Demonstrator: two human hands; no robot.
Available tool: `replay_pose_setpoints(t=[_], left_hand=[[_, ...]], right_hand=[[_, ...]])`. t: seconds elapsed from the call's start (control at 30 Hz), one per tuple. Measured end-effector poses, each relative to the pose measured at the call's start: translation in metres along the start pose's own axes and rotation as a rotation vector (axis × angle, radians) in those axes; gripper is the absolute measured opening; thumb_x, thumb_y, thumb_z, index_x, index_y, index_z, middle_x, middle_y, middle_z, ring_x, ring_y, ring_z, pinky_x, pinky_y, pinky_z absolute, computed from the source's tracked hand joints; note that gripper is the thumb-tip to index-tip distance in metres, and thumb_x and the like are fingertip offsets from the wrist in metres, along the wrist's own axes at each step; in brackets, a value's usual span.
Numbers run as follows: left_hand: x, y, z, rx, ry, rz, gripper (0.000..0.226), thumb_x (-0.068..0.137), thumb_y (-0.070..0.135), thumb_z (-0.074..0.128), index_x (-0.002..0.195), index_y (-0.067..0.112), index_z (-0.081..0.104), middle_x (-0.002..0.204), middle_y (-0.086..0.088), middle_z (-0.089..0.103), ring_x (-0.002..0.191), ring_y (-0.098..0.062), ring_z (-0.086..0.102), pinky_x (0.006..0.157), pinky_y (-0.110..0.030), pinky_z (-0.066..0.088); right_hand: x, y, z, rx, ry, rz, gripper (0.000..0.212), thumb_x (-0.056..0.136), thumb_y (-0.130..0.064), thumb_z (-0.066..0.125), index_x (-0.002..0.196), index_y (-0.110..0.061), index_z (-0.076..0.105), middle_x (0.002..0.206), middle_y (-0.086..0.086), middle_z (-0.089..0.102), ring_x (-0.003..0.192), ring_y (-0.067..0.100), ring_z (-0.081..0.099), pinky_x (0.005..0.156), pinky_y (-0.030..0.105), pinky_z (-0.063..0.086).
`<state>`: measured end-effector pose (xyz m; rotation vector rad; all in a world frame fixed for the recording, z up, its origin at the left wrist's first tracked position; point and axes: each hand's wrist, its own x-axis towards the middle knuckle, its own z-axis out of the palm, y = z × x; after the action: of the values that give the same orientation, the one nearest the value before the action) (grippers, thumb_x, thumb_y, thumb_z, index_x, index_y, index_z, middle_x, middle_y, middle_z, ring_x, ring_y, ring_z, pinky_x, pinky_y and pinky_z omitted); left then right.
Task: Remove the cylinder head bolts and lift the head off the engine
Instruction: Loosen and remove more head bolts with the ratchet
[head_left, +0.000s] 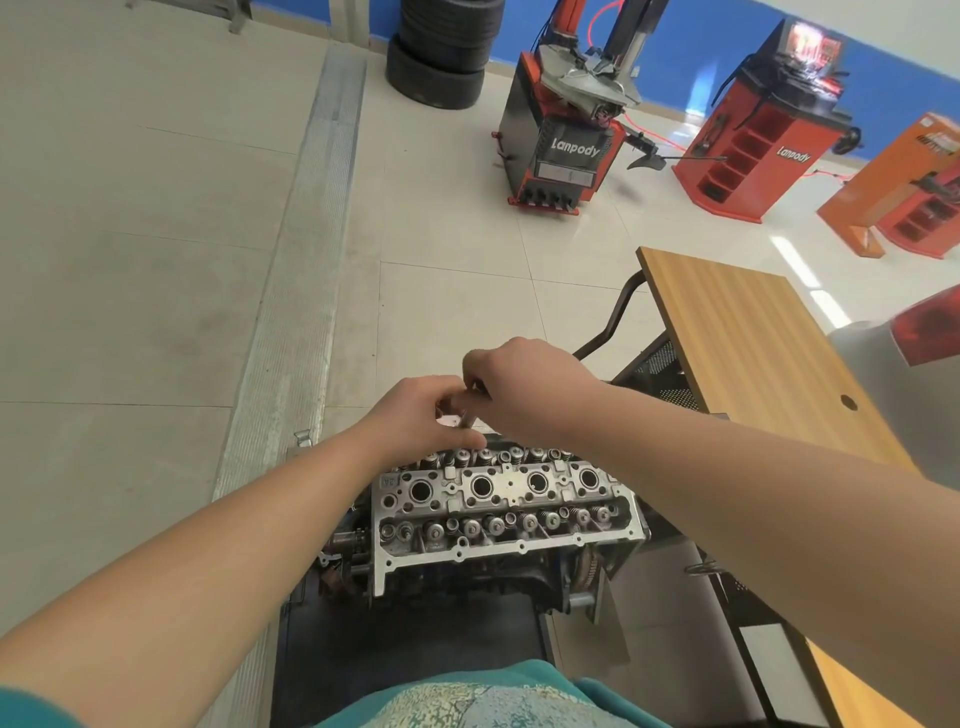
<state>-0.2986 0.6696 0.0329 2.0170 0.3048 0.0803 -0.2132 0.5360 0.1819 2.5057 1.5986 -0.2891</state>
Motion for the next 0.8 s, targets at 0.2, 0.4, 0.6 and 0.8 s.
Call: replay_pose_setpoints(t=[0.2, 0.4, 0.6, 0.8], left_hand=[[-0.002, -0.005, -0.002, 0.015, -0.037, -0.041, 0.015, 0.080, 0.045, 0.084, 0.088, 0.033, 0.078, 0.085, 0.014, 0.078, 0.081, -0.007, 0.073, 0.073, -0.033, 0.059], [0.003, -0.008, -0.001, 0.108, -0.063, -0.052, 0.043, 0.061, 0.059, 0.096, 0.086, 0.050, 0.062, 0.084, 0.021, 0.067, 0.070, 0.000, 0.061, 0.057, -0.020, 0.047], [0.000, -0.026, 0.014, 0.418, -0.318, -0.207, 0.049, 0.078, 0.058, 0.086, 0.118, 0.032, 0.072, 0.107, 0.015, 0.069, 0.095, -0.008, 0.066, 0.085, -0.033, 0.057], [-0.001, -0.032, 0.025, 0.430, -0.297, -0.272, 0.054, 0.080, 0.047, 0.088, 0.126, 0.024, 0.071, 0.098, 0.008, 0.069, 0.087, -0.014, 0.069, 0.088, -0.043, 0.061]], right_hand=[[-0.006, 0.001, -0.010, 0.130, -0.053, -0.162, 0.026, 0.094, -0.047, 0.066, 0.120, -0.043, 0.070, 0.116, -0.013, 0.062, 0.091, 0.012, 0.061, 0.072, 0.033, 0.052], [-0.002, -0.002, -0.004, 0.049, -0.048, -0.083, 0.019, 0.100, -0.021, 0.059, 0.113, -0.031, 0.067, 0.101, -0.006, 0.064, 0.091, 0.022, 0.063, 0.067, 0.035, 0.052], [-0.006, 0.011, -0.004, 0.129, 0.029, -0.116, 0.030, 0.100, -0.013, 0.060, 0.105, -0.039, 0.074, 0.106, -0.014, 0.063, 0.092, 0.017, 0.062, 0.071, 0.036, 0.054], [-0.016, 0.028, -0.010, 0.222, 0.162, -0.064, 0.024, 0.102, -0.020, 0.060, 0.106, -0.039, 0.074, 0.102, -0.014, 0.064, 0.086, 0.012, 0.057, 0.072, 0.035, 0.053]])
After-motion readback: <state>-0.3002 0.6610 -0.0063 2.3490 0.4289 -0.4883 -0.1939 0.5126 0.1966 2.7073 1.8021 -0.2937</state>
